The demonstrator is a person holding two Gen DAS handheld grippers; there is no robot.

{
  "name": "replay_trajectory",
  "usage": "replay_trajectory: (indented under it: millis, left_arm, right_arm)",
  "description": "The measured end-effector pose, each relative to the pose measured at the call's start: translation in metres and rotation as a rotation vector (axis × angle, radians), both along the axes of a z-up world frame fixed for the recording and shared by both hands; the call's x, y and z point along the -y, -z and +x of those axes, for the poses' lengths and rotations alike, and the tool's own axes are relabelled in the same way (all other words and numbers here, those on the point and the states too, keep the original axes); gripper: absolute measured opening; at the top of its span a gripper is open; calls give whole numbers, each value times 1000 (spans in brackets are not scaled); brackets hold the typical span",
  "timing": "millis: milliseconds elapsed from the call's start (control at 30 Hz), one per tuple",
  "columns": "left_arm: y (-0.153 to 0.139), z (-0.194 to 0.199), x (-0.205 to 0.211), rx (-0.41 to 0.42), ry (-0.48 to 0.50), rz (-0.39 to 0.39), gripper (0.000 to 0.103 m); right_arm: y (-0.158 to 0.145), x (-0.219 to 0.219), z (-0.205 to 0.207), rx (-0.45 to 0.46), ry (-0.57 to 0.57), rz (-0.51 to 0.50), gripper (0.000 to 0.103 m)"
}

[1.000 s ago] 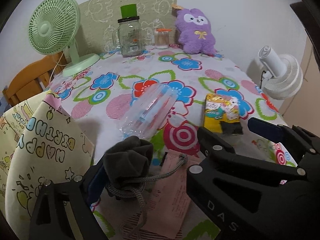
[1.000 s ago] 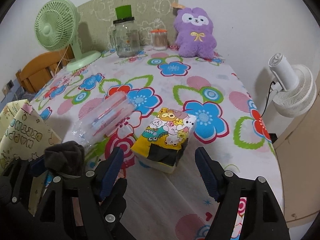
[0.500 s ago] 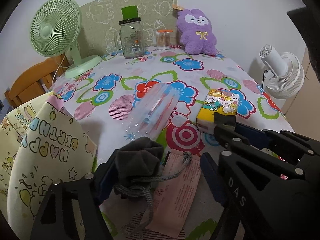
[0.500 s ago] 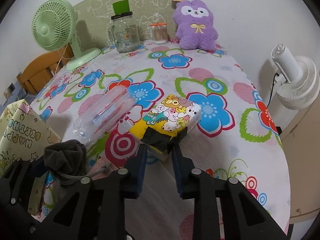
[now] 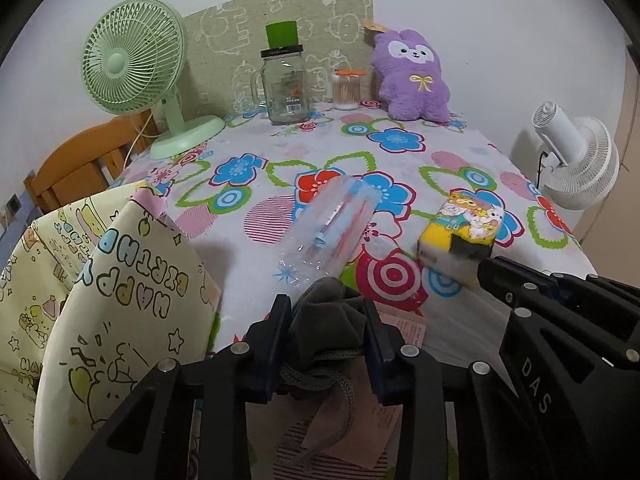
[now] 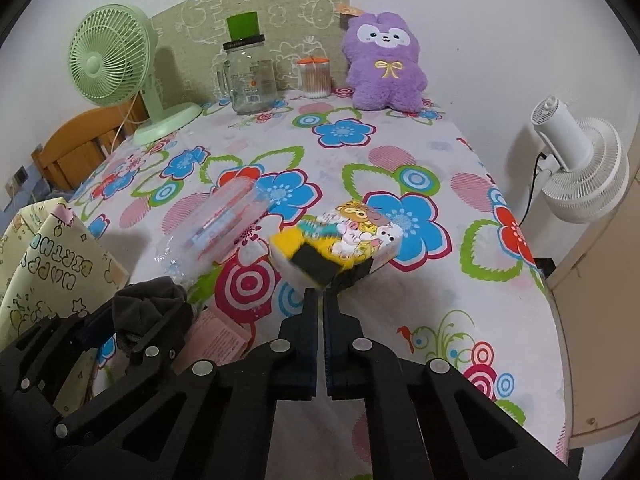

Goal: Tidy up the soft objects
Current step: 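Close the right tool on the yellow snack bag and lift it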

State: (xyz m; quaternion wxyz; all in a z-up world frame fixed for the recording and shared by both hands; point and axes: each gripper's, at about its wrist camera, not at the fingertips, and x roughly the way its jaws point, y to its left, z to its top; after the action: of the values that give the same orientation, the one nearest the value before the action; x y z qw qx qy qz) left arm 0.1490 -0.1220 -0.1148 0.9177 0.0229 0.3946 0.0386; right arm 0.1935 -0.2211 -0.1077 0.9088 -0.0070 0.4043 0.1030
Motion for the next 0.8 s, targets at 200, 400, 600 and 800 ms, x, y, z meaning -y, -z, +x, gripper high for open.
replay_trajectory:
  millis: [200,400,600,800]
  left_arm:
    - [-1,-1,-2,0,3,-18,33]
    - [-4,2,0,-2,15,-26,31]
    - [-12,10,5,7,27,-36,30]
    - [-11,27,6,-11,22,-51,30]
  right_arm:
    - [-3,3,-4,5,9,10,5]
    - [-6,2,-2,14,20,-20,30]
    - [-19,4,3,80,16,-40,77]
    - [-21,2,23,63,-4,-45,77]
